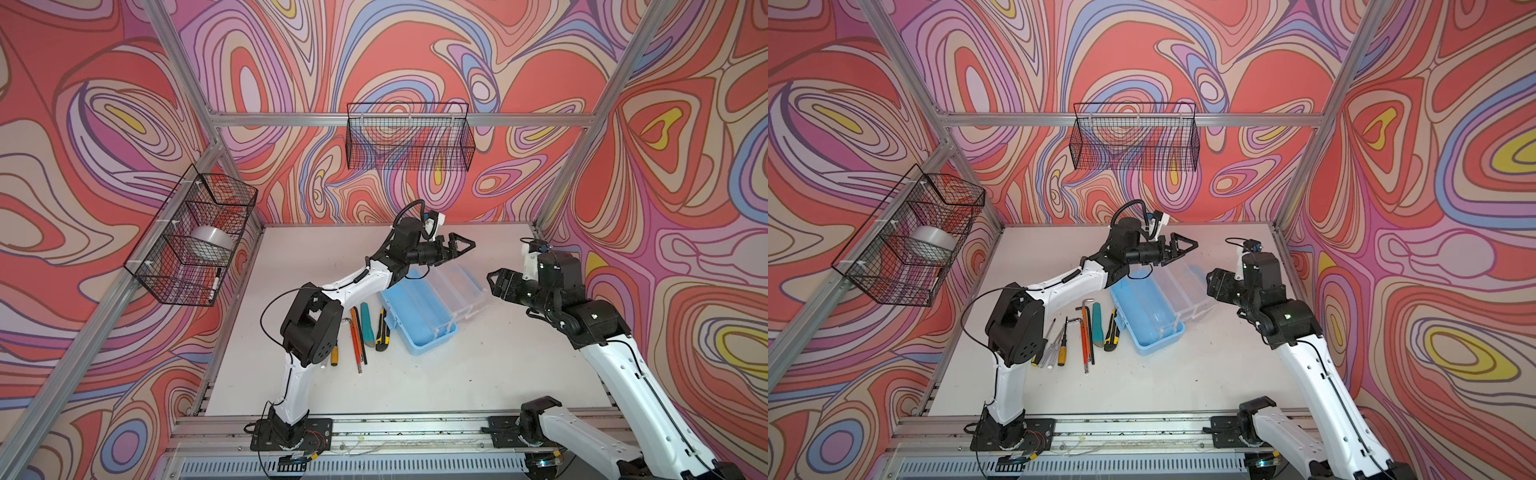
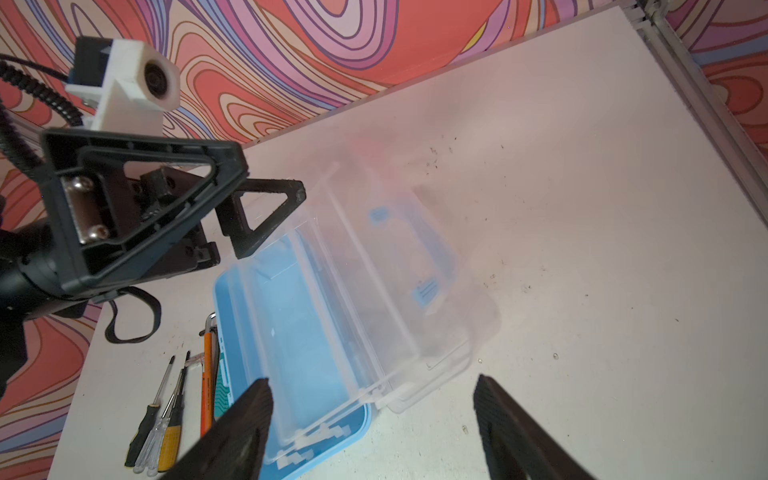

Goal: Pack the tool kit

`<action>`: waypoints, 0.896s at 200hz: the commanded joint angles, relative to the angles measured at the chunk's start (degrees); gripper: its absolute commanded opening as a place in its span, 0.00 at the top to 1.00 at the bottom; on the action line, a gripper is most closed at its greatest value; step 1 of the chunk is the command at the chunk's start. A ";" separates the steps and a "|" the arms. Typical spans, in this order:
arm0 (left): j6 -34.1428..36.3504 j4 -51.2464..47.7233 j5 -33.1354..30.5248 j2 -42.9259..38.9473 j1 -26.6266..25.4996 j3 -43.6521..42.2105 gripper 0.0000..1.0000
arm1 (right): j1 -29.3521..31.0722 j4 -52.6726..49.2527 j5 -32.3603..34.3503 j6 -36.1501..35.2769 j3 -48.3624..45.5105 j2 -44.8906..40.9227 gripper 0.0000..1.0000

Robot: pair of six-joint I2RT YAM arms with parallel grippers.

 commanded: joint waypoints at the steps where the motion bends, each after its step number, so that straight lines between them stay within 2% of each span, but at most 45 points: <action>1: 2.42 0.98 2.10 -0.32 -0.28 1.08 0.06 | -0.16 1.32 -0.70 -0.16 0.21 1.20 0.20; 33: 3.23 0.08 3.28 -0.56 0.05 1.46 0.07 | -0.10 2.65 -2.67 -0.18 0.29 2.70 0.21; 54: 5.17 -1.09 0.25 -5.07 1.49 -4.84 0.07 | -0.12 3.17 -4.35 -0.51 0.09 5.32 0.24; 83: 10.22 -14.54 -10.27 -14.51 4.56 -15.49 0.10 | -0.13 6.00 -7.90 -0.85 -0.89 7.24 0.33; 102: 15.18 -27.03 -21.77 -20.60 5.27 -19.46 0.12 | 0.17 7.19 -11.10 -0.98 -0.86 9.21 0.36; 122: 17.78 -31.23 -27.90 -26.27 5.41 -25.42 0.12 | 2.40 7.33 -10.04 -2.08 -0.10 10.83 0.37; 148: 17.74 -35.87 -31.08 -28.51 5.87 -29.41 0.15 | 7.53 6.45 -5.97 -2.96 2.02 13.13 0.37; 179: 16.92 -33.94 -29.26 -26.53 5.87 -31.96 0.17 | 9.83 7.12 -5.36 -2.65 2.51 14.55 0.37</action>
